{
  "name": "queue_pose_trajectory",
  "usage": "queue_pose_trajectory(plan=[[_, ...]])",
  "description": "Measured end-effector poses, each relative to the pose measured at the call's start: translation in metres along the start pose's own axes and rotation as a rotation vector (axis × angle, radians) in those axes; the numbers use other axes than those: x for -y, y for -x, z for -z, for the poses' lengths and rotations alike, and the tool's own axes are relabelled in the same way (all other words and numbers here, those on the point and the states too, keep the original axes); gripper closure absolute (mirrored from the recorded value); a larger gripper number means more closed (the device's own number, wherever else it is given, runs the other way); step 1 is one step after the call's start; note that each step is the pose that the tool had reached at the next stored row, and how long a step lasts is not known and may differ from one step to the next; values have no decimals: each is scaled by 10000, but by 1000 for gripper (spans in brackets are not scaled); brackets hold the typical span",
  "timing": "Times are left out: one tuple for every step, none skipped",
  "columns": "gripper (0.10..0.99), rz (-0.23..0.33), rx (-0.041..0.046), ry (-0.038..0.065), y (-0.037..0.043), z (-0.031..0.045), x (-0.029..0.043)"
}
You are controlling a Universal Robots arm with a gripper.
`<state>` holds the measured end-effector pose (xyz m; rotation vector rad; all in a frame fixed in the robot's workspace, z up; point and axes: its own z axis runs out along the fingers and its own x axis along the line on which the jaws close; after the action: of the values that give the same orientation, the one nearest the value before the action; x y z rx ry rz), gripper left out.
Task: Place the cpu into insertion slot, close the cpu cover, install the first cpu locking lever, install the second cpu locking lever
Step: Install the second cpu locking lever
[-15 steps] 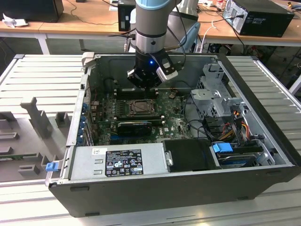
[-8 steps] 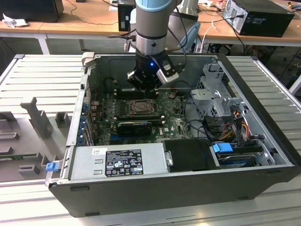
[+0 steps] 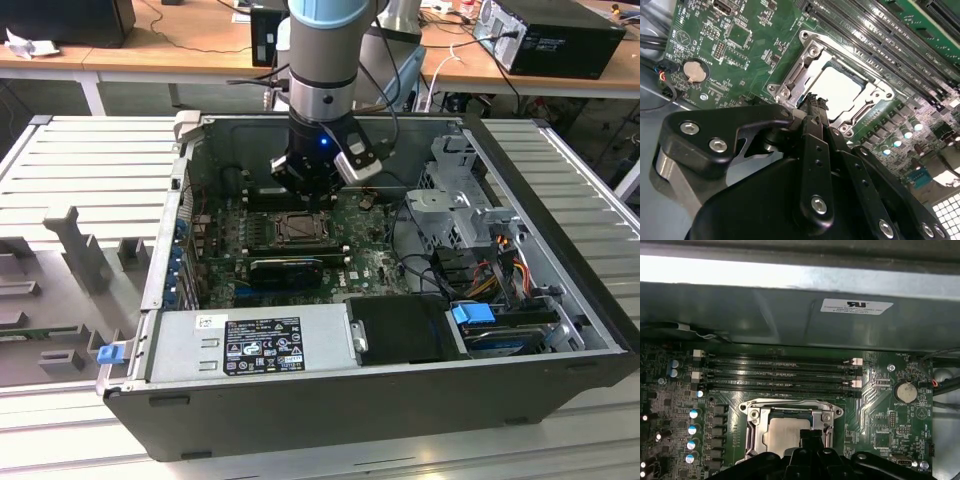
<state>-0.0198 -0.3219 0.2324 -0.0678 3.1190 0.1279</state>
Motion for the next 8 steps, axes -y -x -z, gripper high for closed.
queue_pose_trajectory(plan=[[980,-2,-2,-9,-1,6,3],[980,-2,-2,-23,0,17,3],[980,-1,-2,-33,0,23,4],[980,-1,-3,-44,0,28,5],[980,-3,-1,-45,1,28,10],[980,-6,-3,-50,0,30,17],[980,-14,-2,-52,-1,30,39],[980,-21,-1,-53,-3,28,71]])
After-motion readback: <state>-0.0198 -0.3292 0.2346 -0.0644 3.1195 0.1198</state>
